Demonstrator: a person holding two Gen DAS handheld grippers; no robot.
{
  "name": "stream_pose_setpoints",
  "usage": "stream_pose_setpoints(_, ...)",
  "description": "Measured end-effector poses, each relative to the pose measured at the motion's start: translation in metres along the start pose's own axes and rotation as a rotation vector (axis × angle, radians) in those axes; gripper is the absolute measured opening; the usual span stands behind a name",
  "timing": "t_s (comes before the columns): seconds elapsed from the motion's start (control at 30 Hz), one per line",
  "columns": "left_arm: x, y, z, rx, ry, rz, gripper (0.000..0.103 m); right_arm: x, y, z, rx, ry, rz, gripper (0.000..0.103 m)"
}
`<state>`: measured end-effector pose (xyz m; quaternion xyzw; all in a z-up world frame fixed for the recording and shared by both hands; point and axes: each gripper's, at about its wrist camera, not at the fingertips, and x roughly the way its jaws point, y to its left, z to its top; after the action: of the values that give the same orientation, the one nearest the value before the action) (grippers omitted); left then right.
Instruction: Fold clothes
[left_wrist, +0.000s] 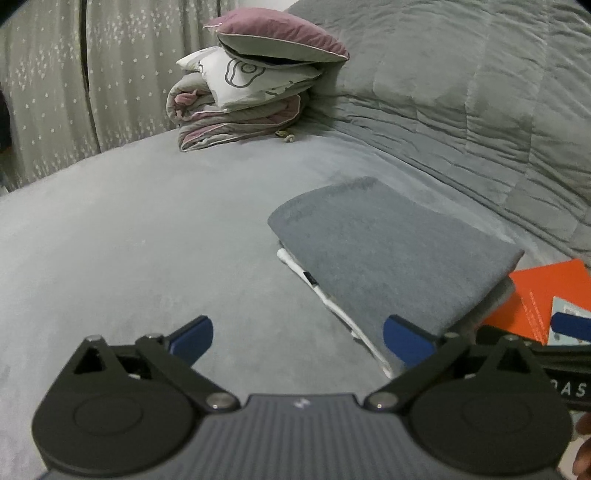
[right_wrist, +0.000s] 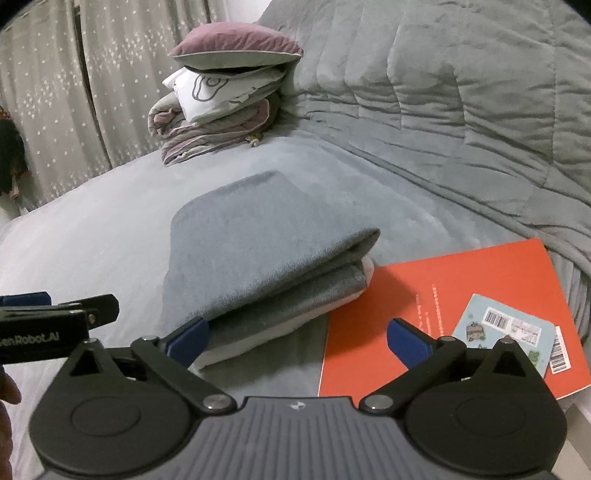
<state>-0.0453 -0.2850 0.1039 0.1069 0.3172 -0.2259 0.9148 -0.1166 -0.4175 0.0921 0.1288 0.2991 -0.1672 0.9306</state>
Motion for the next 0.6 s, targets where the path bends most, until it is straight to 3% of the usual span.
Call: stream_pose_setpoints(0.6,0.0048,-0.0007,-0.0053,-0.014,0.025,0.007,0.103,0.0063,0.0002,-0.0025,-0.014,0.025,-0.030,0.103)
